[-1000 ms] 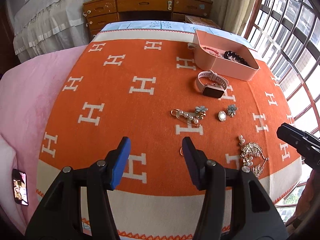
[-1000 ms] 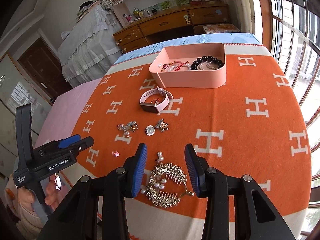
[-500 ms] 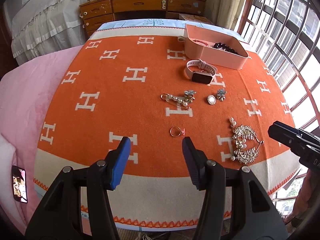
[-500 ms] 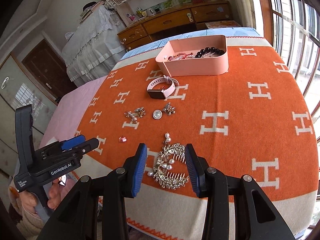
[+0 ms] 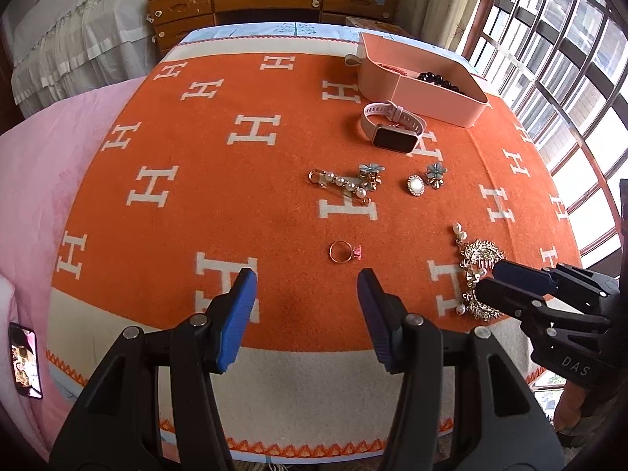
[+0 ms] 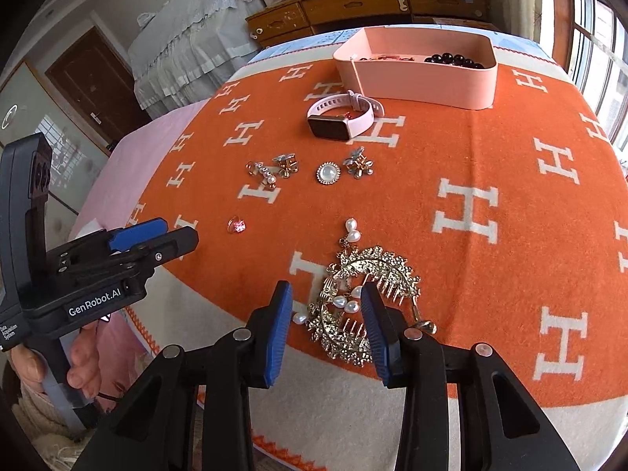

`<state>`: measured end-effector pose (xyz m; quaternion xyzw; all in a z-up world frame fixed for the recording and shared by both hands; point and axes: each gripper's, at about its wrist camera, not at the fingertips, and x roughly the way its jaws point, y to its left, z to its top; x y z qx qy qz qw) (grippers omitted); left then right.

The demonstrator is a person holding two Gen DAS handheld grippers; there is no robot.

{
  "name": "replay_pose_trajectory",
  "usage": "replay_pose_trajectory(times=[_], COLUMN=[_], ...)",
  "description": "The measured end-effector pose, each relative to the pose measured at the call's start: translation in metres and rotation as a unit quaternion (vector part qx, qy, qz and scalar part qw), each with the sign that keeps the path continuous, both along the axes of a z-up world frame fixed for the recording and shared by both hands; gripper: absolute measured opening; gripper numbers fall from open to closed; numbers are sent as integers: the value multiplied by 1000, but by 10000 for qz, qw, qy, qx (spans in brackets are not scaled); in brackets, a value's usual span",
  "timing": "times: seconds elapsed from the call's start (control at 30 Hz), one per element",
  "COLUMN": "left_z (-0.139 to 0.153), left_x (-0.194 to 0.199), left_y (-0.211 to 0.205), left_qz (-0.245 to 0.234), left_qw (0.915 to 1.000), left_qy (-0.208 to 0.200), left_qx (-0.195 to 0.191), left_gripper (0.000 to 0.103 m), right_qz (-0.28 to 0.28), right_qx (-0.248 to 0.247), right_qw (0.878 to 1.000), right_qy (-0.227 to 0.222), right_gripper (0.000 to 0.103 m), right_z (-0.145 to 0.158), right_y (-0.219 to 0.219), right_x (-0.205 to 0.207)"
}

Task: Organize jewelry
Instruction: 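Grasp the silver hair comb ornament with the right gripper, then grasp the white-band smartwatch with the left gripper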

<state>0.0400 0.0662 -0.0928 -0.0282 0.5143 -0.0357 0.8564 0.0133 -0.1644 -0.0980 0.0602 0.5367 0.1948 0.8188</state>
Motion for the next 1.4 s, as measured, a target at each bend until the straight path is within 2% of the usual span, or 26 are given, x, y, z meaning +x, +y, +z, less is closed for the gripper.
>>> replay_pose_trajectory(times=[0.27, 0.43, 0.57, 0.67, 0.8, 0.83, 1.03, 1.23, 1.4], left_z=[-6, -12, -12, -13, -14, -14, 1, 29, 19], left_x=[7, 11, 15, 18, 24, 27, 53, 112, 169], left_y=[3, 4, 6, 6, 5, 5, 2, -14, -30], left_qz=[-28, -33, -36, -53, -65, -78, -233, -574, -589], left_qw=[9999, 9998, 9997, 9997, 9996, 9996, 9995, 9981, 9979], left_qy=[39, 85, 72, 75, 110, 118, 51, -95, 243], left_qx=[-126, -190, -237, -246, -241, -229, -223, -200, -85], left_gripper=[50, 50, 50, 51, 50, 50, 50, 50, 50], right_qz=[180, 294, 552, 818, 925, 909, 571, 168, -37], right_qx=[-264, -441, -830, -1272, -1423, -1451, -1234, -807, -568], right_qw=[9995, 9986, 9947, 9872, 9836, 9832, 9880, 9935, 9938], right_qy=[34, -86, -253, -501, -604, -628, -735, -785, -954], right_gripper=[23, 22, 22, 20, 19, 12, 8, 8, 8], right_z=[-11, -14, -14, -14, -13, -12, 5, 28, 49], right_y=[16, 22, 33, 44, 46, 45, 21, -13, -32], right_x=[8, 8, 4, -3, -5, -5, 5, 25, 39])
